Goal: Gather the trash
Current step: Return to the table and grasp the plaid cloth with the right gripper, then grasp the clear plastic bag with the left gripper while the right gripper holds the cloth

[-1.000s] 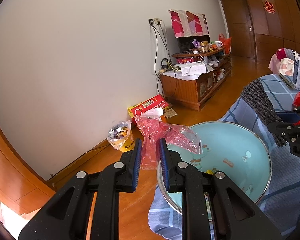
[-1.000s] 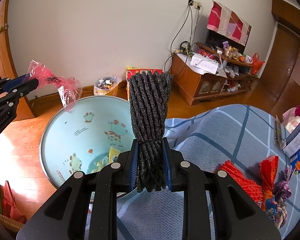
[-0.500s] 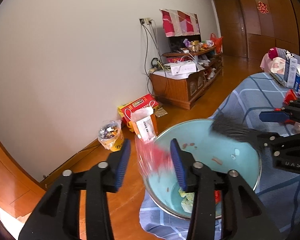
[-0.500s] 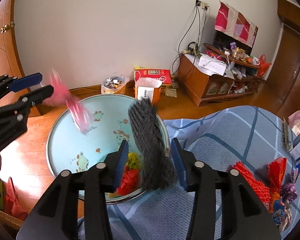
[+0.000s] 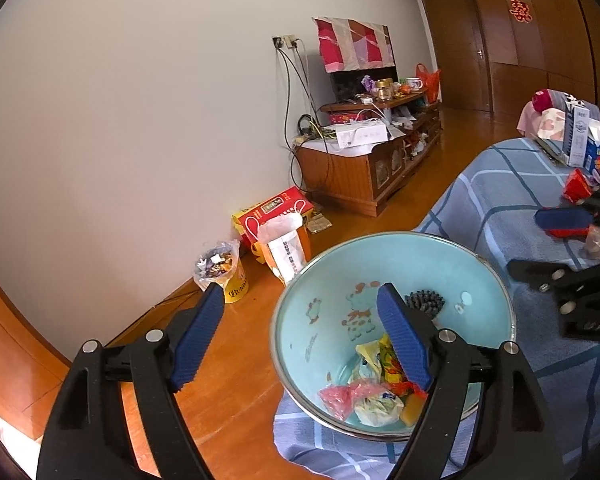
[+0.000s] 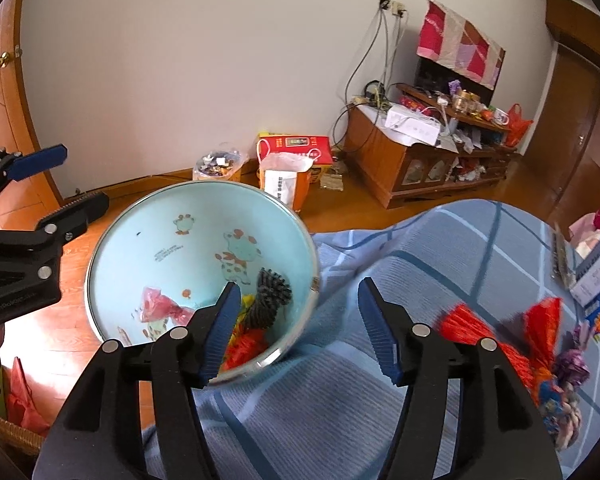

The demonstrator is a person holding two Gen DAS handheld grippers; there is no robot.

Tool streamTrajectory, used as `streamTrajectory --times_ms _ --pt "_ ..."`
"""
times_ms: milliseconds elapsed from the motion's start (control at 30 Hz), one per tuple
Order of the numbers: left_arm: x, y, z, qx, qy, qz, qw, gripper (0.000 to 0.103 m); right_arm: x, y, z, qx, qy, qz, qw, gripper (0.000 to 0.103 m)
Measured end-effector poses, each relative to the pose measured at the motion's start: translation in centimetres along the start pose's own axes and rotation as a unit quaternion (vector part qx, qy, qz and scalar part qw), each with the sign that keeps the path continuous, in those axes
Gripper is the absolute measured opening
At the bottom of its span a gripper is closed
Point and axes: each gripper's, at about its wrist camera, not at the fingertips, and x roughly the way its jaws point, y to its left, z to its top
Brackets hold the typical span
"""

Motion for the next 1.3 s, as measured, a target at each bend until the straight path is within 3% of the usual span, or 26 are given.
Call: streamTrajectory --times_ms 133,333,600,700,933,967,1000,1033,1100,1300 --pt "0.3 -1.9 -0.7 0.013 0.012 -0.017 0.9997 0.078 -2.7 -2.3 -1.4 0.016 -0.009 -0.018 1.000 0.062" --pt "0.1 -6.3 -1.4 0.049 0.022 -0.056 0.9970 0.078 -7.4 -8.7 -5.7 0.069 -0.015 -0.078 0.994 0.064" --pt "-0.6 -11.6 -0.4 0.082 0.002 -0.083 0.9932 0.078 -10.7 -18.8 -13.0 0.167 0.016 -0.179 0.969 0.064" --pt "-0.5 -13.4 0.9 0.082 -0.012 -0.086 0.9928 0.078 -10.4 -20.8 -13.9 0.181 0.029 -0.184 0.966 0.064" --pt "0.7 -16.8 2.1 0.083 -0.005 -0.097 0.9918 0.078 -7.7 -22.9 -14.0 0.189 0.063 -0.168 0.965 0.063" --pt "0.8 -17.1 2.2 0.083 -0.004 -0.098 0.9917 0.078 -7.1 -23.2 -14.0 0.192 0.074 -0.163 0.965 0.052" --pt "0.9 -17.3 2.2 0.083 -0.003 -0.099 0.9916 0.078 -6.6 -23.6 -14.0 0.199 0.085 -0.153 0.964 0.028" --pt "0.9 -17.5 2.3 0.081 -0.002 -0.104 0.9913 0.078 -6.4 -23.8 -14.0 0.202 0.089 -0.144 0.965 0.022" --pt "0.5 -17.9 2.5 0.080 -0.004 -0.111 0.9906 0.078 -7.0 -23.7 -14.0 0.200 0.081 -0.141 0.966 0.017" --pt "-1.3 -19.4 3.0 0.083 -0.015 -0.136 0.9871 0.080 -11.8 -23.3 -14.9 0.218 0.026 -0.159 0.963 0.014"
